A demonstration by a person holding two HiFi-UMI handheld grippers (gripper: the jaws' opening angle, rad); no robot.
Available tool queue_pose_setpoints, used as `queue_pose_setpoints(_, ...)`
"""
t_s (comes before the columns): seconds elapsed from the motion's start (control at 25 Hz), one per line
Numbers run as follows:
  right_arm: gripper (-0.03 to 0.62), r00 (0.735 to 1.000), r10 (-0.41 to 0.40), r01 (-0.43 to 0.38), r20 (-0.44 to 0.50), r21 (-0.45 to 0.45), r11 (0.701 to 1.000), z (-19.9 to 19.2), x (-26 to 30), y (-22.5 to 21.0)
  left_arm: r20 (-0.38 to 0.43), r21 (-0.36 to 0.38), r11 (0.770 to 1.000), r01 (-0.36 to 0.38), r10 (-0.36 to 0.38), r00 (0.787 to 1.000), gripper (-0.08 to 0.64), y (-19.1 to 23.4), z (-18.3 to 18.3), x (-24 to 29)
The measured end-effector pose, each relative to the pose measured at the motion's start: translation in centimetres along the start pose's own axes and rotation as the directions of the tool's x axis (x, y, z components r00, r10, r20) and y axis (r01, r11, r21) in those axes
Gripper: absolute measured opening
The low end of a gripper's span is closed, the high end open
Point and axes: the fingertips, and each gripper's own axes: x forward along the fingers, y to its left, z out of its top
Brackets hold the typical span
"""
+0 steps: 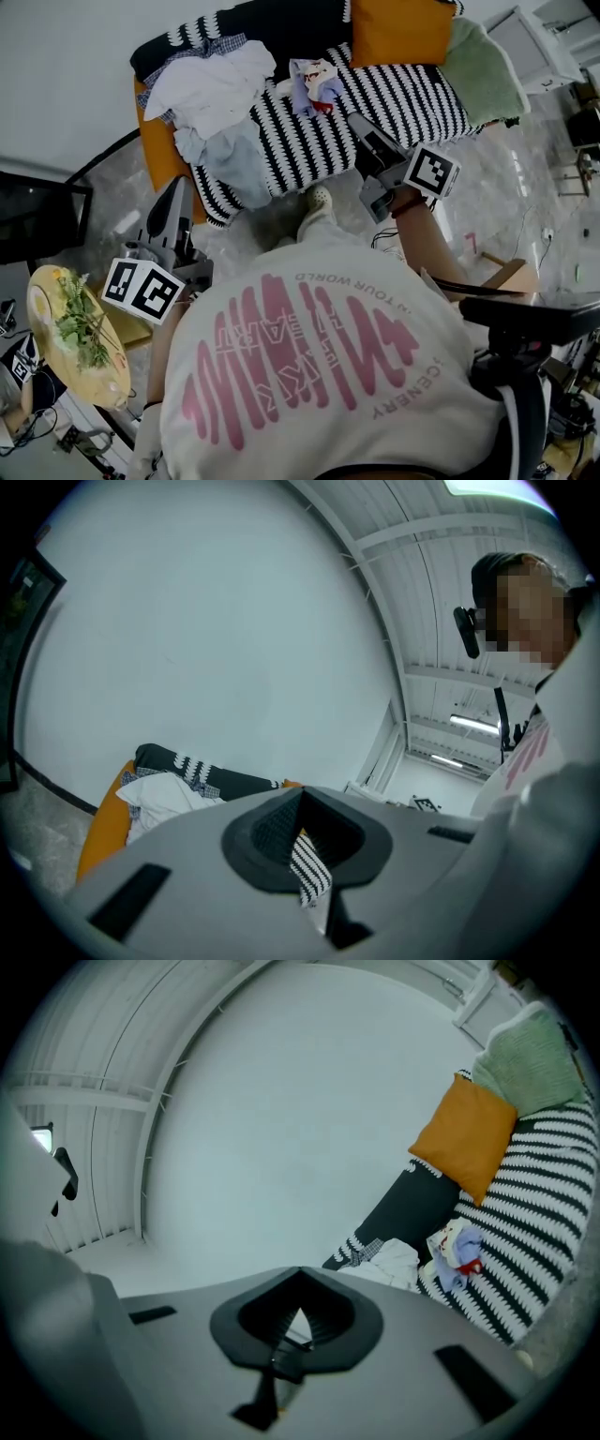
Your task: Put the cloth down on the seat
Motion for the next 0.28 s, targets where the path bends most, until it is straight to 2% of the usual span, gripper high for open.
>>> queue_pose_setpoints(0.28,0.012,0.999,-0.031,0.031,-0.023,-0.015,0.999,0.15,0.02,-0.46,0.009,-0.008,1.000,0.001,-0.001,1.000,0.009,-0.05,0.12,0.35)
